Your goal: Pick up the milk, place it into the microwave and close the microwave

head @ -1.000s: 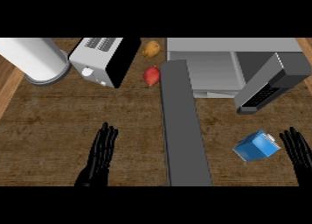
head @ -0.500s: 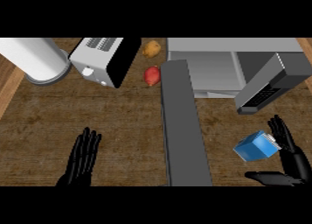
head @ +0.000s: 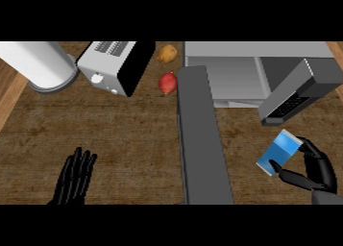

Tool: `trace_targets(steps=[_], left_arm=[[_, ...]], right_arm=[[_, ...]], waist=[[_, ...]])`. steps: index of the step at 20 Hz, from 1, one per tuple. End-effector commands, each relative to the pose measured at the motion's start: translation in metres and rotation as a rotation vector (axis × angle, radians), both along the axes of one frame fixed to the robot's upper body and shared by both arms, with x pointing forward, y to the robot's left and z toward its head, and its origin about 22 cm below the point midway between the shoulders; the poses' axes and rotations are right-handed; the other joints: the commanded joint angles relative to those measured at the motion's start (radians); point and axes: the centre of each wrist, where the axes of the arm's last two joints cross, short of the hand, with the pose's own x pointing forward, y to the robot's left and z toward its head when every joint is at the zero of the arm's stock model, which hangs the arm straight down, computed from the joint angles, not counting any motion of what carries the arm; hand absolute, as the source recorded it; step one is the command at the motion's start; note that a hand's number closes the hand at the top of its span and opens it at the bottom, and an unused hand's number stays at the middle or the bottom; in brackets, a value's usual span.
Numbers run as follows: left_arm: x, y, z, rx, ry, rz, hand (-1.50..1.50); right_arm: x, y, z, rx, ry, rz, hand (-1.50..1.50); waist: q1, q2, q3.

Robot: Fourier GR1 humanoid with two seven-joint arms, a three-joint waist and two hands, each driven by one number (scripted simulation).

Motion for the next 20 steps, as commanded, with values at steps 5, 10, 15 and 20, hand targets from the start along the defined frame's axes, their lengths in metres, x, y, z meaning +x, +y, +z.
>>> trace_targets(steps=[5,10,15,20], left_arm=[[-0.010,0.025,0.009,0.016,-0.012,-0.006,-1.50],[-0.003,0.024,0.004,0.000,-0.015,-0.007,-1.50],[-0.002,0.022,0.009,-0.001,-0.009,0.006,-1.50],[0.005,0.039,0.000,0.002,-0.021,0.000,-1.50]], right_arm=[[0.001,0.009,-0.023,-0.114,-0.019,0.022,1.50],[0.015,0.022,-0.024,-0.177,-0.031,0.052,1.50],[0.025,0.051,-0.029,-0.094,-0.039,-0.155,1.50],[0.046,0.077,-0.023,0.003,-0.074,-0.067,1.50]], waist=[[0.011,0.004,0.003],[0.017,0.007,0.004],[0.009,0.005,0.003],[0.007,0.005,0.002]])
